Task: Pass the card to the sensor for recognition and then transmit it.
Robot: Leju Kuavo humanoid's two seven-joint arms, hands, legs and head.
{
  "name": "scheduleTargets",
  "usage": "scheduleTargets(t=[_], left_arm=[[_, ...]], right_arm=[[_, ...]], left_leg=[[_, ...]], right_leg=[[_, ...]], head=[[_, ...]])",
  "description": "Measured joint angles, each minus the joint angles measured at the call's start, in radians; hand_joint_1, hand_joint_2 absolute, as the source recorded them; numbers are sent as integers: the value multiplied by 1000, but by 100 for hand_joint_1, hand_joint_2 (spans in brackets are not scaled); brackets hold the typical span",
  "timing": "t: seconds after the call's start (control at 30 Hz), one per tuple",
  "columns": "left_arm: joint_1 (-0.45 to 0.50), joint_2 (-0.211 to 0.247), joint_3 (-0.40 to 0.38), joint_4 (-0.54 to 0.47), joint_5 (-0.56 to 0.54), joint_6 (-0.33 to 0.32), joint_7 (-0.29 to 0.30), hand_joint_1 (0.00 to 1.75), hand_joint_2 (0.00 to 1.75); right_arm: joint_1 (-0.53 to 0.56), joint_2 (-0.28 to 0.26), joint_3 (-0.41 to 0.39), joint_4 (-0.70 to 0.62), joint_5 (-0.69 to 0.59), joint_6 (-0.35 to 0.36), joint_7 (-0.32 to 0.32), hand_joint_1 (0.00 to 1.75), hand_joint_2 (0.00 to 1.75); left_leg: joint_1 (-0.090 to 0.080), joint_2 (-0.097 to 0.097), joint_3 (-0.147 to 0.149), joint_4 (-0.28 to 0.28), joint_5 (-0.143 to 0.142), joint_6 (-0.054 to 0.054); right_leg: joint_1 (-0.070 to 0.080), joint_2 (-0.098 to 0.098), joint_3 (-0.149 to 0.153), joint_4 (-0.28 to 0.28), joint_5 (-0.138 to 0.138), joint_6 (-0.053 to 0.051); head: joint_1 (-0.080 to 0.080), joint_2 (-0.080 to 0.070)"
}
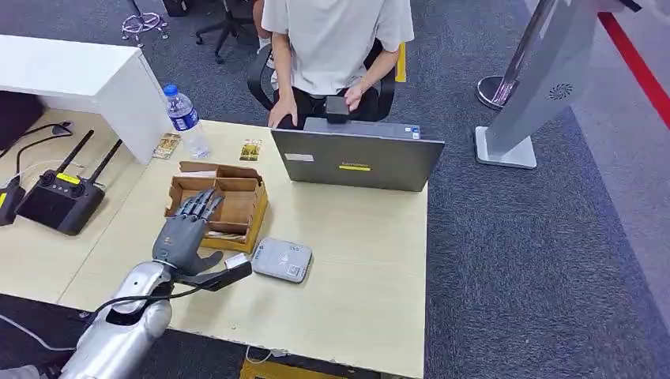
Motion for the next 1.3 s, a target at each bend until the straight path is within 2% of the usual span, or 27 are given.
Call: scheduleTargets(t=[0.33, 0.37, 1.0, 1.17, 1.3], left_arm=[[0, 0, 0, 1, 2, -7, 0, 0, 175], [0, 0, 0, 2, 2, -8, 0, 175, 175], [-1, 0, 8, 16, 48, -10, -40, 175, 175], [0, -1, 9, 17, 43, 18, -39, 175, 175], [10, -4, 14, 8, 68, 46, -62, 175, 175]], right_arm=[[0, 0, 0, 0, 2, 3, 0, 0, 0], [0, 0, 0, 0, 2, 3, 0, 0, 0], [0, 0, 0, 0, 5, 5, 0, 0, 0], [0, 0, 0, 0, 6, 5, 0, 0, 0], [0, 0, 0, 0, 5, 5, 0, 0, 0]], left_leg=[[0, 0, 0, 0, 0, 0], [0, 0, 0, 0, 0, 0], [0, 0, 0, 0, 0, 0], [0, 0, 0, 0, 0, 0], [0, 0, 0, 0, 0, 0]], right_leg=[[0, 0, 0, 0, 0, 0], [0, 0, 0, 0, 0, 0], [0, 0, 0, 0, 0, 0], [0, 0, 0, 0, 0, 0], [0, 0, 0, 0, 0, 0]], head=[[0, 0], [0, 0], [0, 0], [0, 0], [0, 0]])
